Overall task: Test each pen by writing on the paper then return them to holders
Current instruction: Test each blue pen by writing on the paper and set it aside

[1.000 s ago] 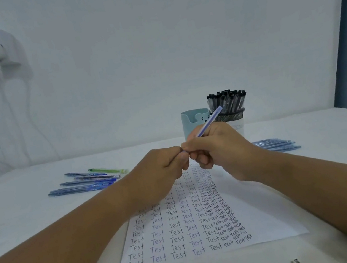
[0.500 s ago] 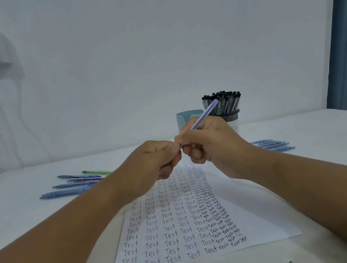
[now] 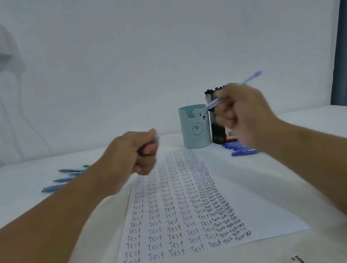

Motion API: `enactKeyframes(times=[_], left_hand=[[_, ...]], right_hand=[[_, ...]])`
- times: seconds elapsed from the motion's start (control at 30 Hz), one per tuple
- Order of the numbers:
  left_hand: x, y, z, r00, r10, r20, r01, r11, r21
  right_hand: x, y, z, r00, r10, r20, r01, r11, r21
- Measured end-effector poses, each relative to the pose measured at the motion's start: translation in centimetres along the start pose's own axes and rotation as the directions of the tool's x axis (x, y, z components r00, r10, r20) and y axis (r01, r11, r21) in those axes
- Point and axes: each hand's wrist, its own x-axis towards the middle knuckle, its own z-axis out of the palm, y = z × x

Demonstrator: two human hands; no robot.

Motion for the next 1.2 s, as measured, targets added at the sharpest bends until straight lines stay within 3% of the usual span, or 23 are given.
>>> enactKeyframes(times=[0.07, 0.13, 0.23, 0.43, 0.53, 0.67, 0.83, 1.2], left_hand=[[-0.3, -0.6, -1.9, 0.984, -0.030, -0.174, 0.030, 1.000, -0.008], [-0.1, -1.4, -3.0, 0.963, -0.024, -0.270, 0.063, 0.989, 0.136], [0.4, -2.4, -2.9, 0.980, -0.003, -0.198, 0.075, 0.932, 0.355], [0.3, -2.3, -1.6, 0.998, -0.054, -0.044, 0.069, 0.854, 0.516], [0.1, -2.4, -1.7, 0.992, -0.127, -0.012, 0.108, 0.787, 0.607], [0.1, -2.6, -2.0, 0.986, -0.162, 0.026, 0.108, 0.761, 0.640], [0.0, -2.6, -1.9, 0.986, -0.162, 0.027, 0.116, 0.802, 0.586], [-0.3, -2.3, -2.0, 0.987, -0.150, 0.053, 0.089, 0.798, 0.596]], right_hand=[[0.7, -0.6, -3.0, 0.996, -0.035, -0.082, 0.023, 0.989, -0.147], [0.6, 0.1, -4.8, 0.994, -0.027, -0.109, -0.013, 0.937, -0.348], [0.6, 1.8, -4.0, 0.995, -0.016, -0.099, -0.028, 0.903, -0.429], [-0.2, 4.6, -1.3, 0.979, 0.173, 0.103, -0.101, 0.866, -0.490], [-0.1, 4.9, -1.5, 0.962, 0.241, 0.126, -0.139, 0.836, -0.531], [0.0, 5.1, -1.5, 0.970, 0.229, 0.081, -0.114, 0.720, -0.684], [0.0, 4.8, -1.4, 0.985, 0.173, 0.011, -0.092, 0.572, -0.815], [0.2, 5.3, -1.6, 0.989, 0.136, 0.062, -0.007, 0.453, -0.892]])
